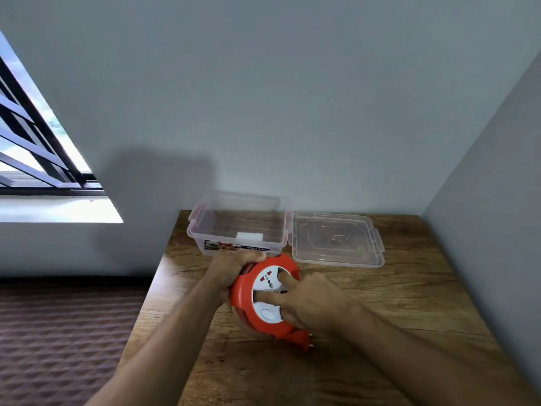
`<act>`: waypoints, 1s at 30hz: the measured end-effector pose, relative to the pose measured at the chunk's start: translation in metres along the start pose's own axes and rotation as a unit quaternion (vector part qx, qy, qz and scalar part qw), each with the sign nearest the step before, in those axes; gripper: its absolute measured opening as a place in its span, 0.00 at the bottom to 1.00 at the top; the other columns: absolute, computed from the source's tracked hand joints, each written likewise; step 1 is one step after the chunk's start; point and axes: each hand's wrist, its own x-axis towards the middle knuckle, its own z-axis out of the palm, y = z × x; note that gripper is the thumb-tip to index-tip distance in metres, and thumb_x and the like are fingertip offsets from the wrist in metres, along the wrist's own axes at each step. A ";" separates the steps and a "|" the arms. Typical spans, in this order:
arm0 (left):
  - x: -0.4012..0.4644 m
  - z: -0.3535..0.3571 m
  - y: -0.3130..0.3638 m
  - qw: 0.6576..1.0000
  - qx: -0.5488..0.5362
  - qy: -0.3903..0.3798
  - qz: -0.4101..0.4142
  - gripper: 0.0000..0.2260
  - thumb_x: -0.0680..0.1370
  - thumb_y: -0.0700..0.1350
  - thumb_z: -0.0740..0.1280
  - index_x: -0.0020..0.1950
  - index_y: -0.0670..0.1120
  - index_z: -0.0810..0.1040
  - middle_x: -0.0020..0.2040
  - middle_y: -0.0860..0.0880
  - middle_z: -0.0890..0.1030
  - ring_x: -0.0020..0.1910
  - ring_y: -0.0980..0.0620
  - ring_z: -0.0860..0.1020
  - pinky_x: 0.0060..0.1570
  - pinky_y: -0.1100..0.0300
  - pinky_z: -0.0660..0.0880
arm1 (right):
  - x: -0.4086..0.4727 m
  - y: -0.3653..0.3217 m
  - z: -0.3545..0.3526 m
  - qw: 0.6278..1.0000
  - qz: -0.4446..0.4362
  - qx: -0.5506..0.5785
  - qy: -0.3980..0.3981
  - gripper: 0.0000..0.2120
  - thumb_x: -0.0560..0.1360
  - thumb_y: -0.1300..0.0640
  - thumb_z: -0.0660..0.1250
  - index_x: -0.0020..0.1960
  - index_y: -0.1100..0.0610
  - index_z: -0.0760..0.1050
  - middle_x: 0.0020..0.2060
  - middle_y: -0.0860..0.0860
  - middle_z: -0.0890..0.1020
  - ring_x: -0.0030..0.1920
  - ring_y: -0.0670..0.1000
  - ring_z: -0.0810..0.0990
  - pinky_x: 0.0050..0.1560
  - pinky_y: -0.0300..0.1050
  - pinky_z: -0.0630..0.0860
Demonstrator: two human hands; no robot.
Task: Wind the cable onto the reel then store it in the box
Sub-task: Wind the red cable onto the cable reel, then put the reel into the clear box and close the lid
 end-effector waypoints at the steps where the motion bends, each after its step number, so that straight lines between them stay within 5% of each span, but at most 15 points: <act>1: -0.002 0.001 0.001 1.000 -0.001 0.003 0.009 0.16 0.70 0.43 0.79 0.55 0.37 0.85 0.49 0.35 0.88 0.50 0.32 0.87 0.51 0.40 0.84 | 0.002 -0.004 -0.002 1.000 0.003 -0.006 -0.005 0.29 0.83 0.46 0.59 0.78 0.39 0.48 0.74 0.64 0.64 0.57 0.66 0.79 0.49 0.57 0.82; 6: -0.009 0.003 0.000 0.998 -0.029 0.005 0.055 0.05 0.73 0.38 0.75 0.42 0.46 0.90 0.46 0.36 0.88 0.40 0.40 0.87 0.43 0.46 0.85 | 0.009 -0.002 -0.007 0.999 0.009 -0.032 0.020 0.30 0.80 0.47 0.65 0.76 0.42 0.55 0.67 0.64 0.73 0.57 0.65 0.80 0.49 0.57 0.81; 13: -0.018 0.004 -0.005 0.998 -0.016 -0.002 0.061 0.05 0.74 0.40 0.74 0.47 0.45 0.90 0.46 0.38 0.89 0.43 0.39 0.88 0.43 0.48 0.85 | 0.004 -0.007 -0.004 0.999 0.015 -0.005 0.032 0.30 0.80 0.42 0.63 0.78 0.40 0.55 0.70 0.57 0.74 0.65 0.61 0.76 0.57 0.58 0.78; 21: -0.027 0.012 -0.051 0.994 -0.037 0.066 -0.085 0.08 0.77 0.47 0.74 0.48 0.43 0.89 0.48 0.41 0.90 0.49 0.39 0.88 0.49 0.43 0.86 | -0.011 -0.007 0.007 0.997 0.026 0.063 -0.036 0.25 0.79 0.51 0.66 0.72 0.36 0.62 0.70 0.59 0.70 0.61 0.63 0.77 0.56 0.60 0.77; 25: -0.024 0.015 -0.068 0.989 -0.012 0.067 -0.134 0.10 0.76 0.46 0.76 0.53 0.42 0.85 0.51 0.42 0.88 0.51 0.44 0.86 0.42 0.52 0.84 | -0.020 -0.020 0.016 0.992 0.032 0.082 -0.087 0.23 0.80 0.53 0.65 0.72 0.40 0.63 0.70 0.61 0.67 0.61 0.66 0.76 0.55 0.60 0.75; 30: -0.018 0.008 -0.074 0.983 0.095 0.050 -0.150 0.11 0.77 0.47 0.75 0.56 0.44 0.84 0.52 0.44 0.87 0.52 0.45 0.84 0.51 0.47 0.84 | -0.032 -0.022 0.025 0.990 0.058 0.131 -0.016 0.22 0.79 0.56 0.64 0.70 0.43 0.64 0.73 0.53 0.64 0.60 0.61 0.76 0.53 0.55 0.74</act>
